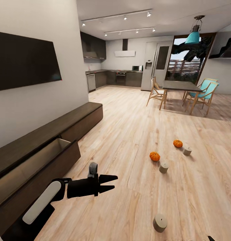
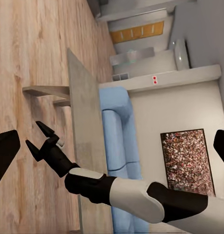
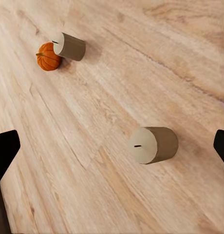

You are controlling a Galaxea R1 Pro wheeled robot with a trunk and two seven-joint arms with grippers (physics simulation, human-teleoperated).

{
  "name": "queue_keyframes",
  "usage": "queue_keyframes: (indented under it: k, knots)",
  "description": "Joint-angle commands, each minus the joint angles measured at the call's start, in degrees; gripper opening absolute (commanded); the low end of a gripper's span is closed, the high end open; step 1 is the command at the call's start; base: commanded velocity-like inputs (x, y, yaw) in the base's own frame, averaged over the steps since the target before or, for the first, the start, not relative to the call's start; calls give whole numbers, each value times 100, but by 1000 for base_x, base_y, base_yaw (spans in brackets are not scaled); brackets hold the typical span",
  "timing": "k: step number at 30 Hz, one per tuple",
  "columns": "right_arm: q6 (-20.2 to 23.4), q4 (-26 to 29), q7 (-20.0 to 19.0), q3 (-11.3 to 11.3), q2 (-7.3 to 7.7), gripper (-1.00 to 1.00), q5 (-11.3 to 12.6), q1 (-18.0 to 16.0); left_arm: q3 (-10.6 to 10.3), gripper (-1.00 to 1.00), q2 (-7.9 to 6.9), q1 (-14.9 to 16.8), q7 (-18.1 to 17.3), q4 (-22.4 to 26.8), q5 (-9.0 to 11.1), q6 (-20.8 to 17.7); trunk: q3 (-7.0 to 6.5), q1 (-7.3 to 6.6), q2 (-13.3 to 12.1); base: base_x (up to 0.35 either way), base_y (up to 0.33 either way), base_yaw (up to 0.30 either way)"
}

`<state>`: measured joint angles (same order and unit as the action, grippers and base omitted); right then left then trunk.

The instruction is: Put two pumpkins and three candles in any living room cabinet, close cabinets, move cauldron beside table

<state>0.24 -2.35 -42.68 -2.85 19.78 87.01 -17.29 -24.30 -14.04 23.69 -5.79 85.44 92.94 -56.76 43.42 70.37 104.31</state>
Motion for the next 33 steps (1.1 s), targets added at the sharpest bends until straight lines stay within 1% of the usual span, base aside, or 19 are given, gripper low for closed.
queue_keyframes:
  k: [1, 3, 6, 8, 10, 11, 13, 14, 15, 17, 20, 23, 25, 33]
  knots:
    - [3, -23, -39, -26, 0, 100, -19, -11, -5, 100, -1, 4, -57, -1, -68, -2, 5, 0, 2, 105, 0, -188]
    - [1, -20, -46, -19, 0, 100, -22, -11, -5, 100, 3, 4, -51, -1, -124, -2, 5, 0, 2, 118, 0, -146]
    - [-33, -10, -67, 2, -1, 100, -29, -11, -3, 100, 11, 4, -47, -1, -322, -1, 5, 0, 2, 140, 0, -56]
    - [-142, 6, -85, 8, -2, 100, -41, -11, 18, 100, 15, 4, -41, -4, -531, -1, 5, 0, 2, 165, 0, -21]
    - [-278, 18, -83, 53, -17, 100, -145, -11, 45, 100, 20, 4, -33, -24, -759, 3, 5, 0, 2, 195, 0, -9]
    - [-315, 23, -78, 82, -25, 100, -192, -11, 49, 100, 21, 4, -32, -38, -823, 4, 5, 0, 2, 208, 0, -5]
    - [-494, 49, -54, 238, -42, 100, -425, -11, 72, 100, 26, 4, -28, -159, -1118, 6, 5, 0, 2, 228, 0, -3]
    - [-544, 52, -47, 281, -44, 100, -482, -11, 72, 100, 27, 4, -28, -201, -1201, 6, 5, 0, 2, 238, 0, -2]
    - [-718, 62, -28, 450, -55, 100, -677, -11, 73, 100, 31, 4, -33, -338, -1524, 7, 5, 0, 2, 271, 0, -1]
    - [-808, 65, -28, 606, -59, 100, -789, -11, 72, 100, 32, 4, -33, -398, -1761, 7, 5, 0, 2, 296, -10, 0]
    - [-885, 72, -79, 738, -58, 100, -850, -11, 69, 100, 33, 4, -38, -399, -1998, 7, 5, 0, 2, 270, -102, -71]
    - [-878, 75, -147, 770, -55, 100, -869, -11, 78, 100, 33, 5, -64, -393, -2076, 7, 5, 0, 2, 166, -104, -209]
    - [-863, 76, -208, 775, -54, 100, -874, -11, 88, 100, 33, 4, -83, -383, -2092, 7, 5, 0, 2, 64, -43, -263]
    - [-842, 77, -281, 784, -53, 100, -870, -11, 126, 100, 24, 9, -207, -377, -2032, 0, 5, 0, 2, 14, -9, -286]
